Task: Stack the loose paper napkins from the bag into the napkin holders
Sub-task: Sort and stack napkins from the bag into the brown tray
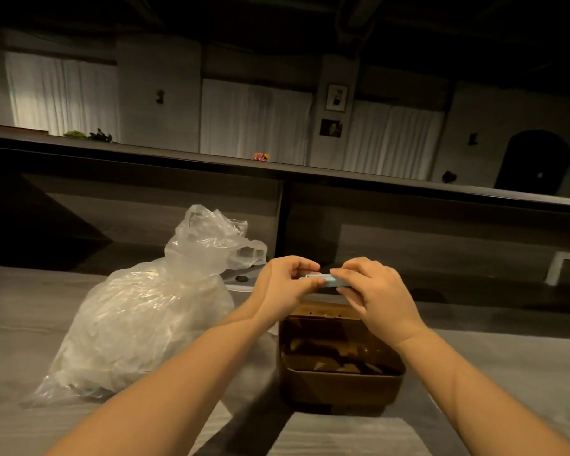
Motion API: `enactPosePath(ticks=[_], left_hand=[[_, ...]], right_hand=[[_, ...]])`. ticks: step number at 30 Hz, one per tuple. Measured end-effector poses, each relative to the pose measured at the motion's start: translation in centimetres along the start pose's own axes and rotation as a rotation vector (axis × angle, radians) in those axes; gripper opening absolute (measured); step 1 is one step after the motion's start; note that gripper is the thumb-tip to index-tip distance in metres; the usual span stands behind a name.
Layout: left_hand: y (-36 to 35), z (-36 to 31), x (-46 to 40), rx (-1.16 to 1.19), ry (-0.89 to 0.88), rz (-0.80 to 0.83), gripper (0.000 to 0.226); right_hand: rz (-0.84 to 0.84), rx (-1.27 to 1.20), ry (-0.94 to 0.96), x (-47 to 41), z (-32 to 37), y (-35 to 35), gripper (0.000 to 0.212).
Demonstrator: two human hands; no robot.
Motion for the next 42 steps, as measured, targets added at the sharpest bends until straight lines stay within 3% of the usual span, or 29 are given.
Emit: enactPosePath(ticks=[4, 9, 13, 15, 18, 21, 24, 27, 32, 38, 42], left_hand=[[0.2, 1.6, -2.5, -0.06, 0.046, 0.042, 0.017], [-0.2, 3.2, -5.5, -0.142, 0.08, 0.062, 0.008], [-0.3, 4.6, -7.6, -0.227, 0.086, 0.008, 0.024], [-0.4, 5.4, -8.6, -0.259, 0.141, 0.002, 0.044], [-0.3, 6.3, -9.5, -0.452, 0.222, -0.016, 0.062], [-0.4, 6.2, -9.1, -0.438, 0.199, -0.027, 0.048], [-0.8, 5.1, -7.8, -0.366, 0.142, 0.018, 0.021], [-1.1, 3.5, -6.3, -0.313, 0.107, 0.065, 0.008], [-1.5, -0.9, -3.3, -0.343, 0.056, 0.103, 0.023], [0.9, -7.3, 1.0, -0.434, -0.083, 0.019, 0.033], [3.9, -12.1, 5.1, -0.528, -0.266, -0.009, 0.02]], right_hand=[[0.199, -0.014, -0.132, -1.0, -2.8, -2.2, 0.036], [0.364, 0.025, -0.155, -3.2, -4.3, -5.2, 0.035], [0.408, 0.061, -0.173, -5.2, -5.7, -6.8, 0.034], [0.428, 0.048, -0.198, -6.1, -6.5, -7.3, 0.04], [0.444, 0.002, -0.257, -6.6, -7.2, -7.8, 0.047], [0.478, 0.036, -0.251, -6.3, -6.7, -7.9, 0.034], [0.536, 0.0, -0.256, -5.3, -5.7, -7.6, 0.014], [0.499, -0.1, -0.302, -3.9, -4.7, -6.2, 0.017], [0.441, -0.226, -0.308, -3.1, -1.8, -2.8, 0.031], [0.25, -0.497, -0.297, -4.1, 2.8, 2.2, 0.02], [0.134, -0.56, -0.155, -4.9, 6.4, 4.9, 0.018]])
Point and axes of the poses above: each hand's wrist, its own x-axis away from the middle knuckle, its own y-axis out of the back of the hand, z = x × y, the point moved 6 cm from there along -x, towards the middle knuckle, and after that the axes turned 10 degrees about z, right-handed, at the moved point
